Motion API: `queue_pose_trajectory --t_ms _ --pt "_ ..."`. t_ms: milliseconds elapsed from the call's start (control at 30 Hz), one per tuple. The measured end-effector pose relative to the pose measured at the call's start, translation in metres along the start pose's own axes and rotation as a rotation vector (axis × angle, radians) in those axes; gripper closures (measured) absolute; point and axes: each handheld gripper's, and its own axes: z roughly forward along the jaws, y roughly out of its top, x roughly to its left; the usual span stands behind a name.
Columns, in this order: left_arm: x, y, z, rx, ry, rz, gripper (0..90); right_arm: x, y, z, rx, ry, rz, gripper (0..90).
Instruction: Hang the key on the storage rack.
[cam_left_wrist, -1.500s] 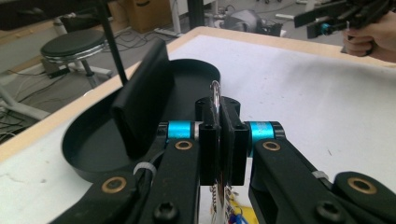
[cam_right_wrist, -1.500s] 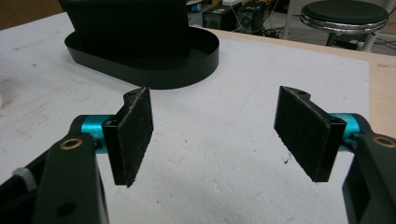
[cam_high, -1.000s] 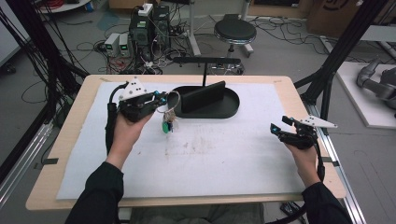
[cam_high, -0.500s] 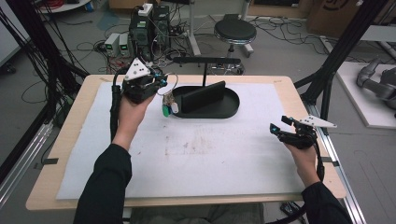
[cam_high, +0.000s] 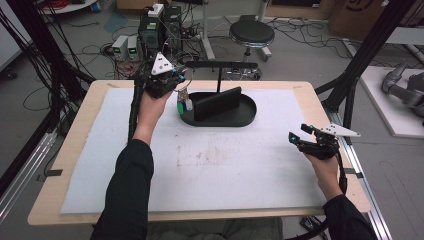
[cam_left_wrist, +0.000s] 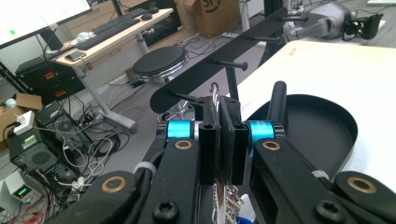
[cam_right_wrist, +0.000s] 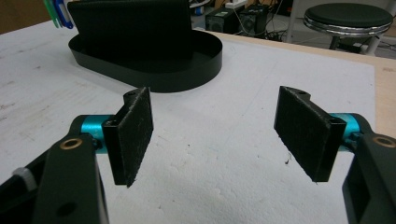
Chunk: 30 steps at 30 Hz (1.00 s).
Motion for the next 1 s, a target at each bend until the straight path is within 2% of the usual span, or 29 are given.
queue_pose_trajectory --t_ms 33,200,267,400,533,833,1000 --pt "0.001 -0.001 0.003 -0.003 -0.015 -0.001 86.2 0.0 0.0 0.0 0.0 0.001 0.0 28.7" --pt "0.006 -0.001 0.012 0.0 -0.02 0.014 86.2 0.0 0.0 0.0 -0.006 0.004 -0.004 28.8" --pt "0.008 0.0 0.017 -0.006 -0.039 0.004 86.2 0.0 0.0 0.0 -0.004 0.004 -0.001 28.8" --pt "0.008 0.002 0.027 -0.013 -0.03 0.009 86.2 -0.001 0.0 0.0 -0.005 0.006 0.003 28.7" --pt "0.006 -0.003 0.039 0.02 -0.025 -0.003 86.2 -0.001 0.0 0.0 -0.004 0.01 -0.001 28.8" --pt "0.012 -0.015 0.05 0.016 0.01 -0.091 86.0 0.0 0.0 0.0 -0.008 0.011 -0.006 28.8" --pt "0.01 -0.016 0.055 0.033 0.037 -0.108 84.1 0.0 0.0 0.0 -0.002 0.018 -0.007 28.7"
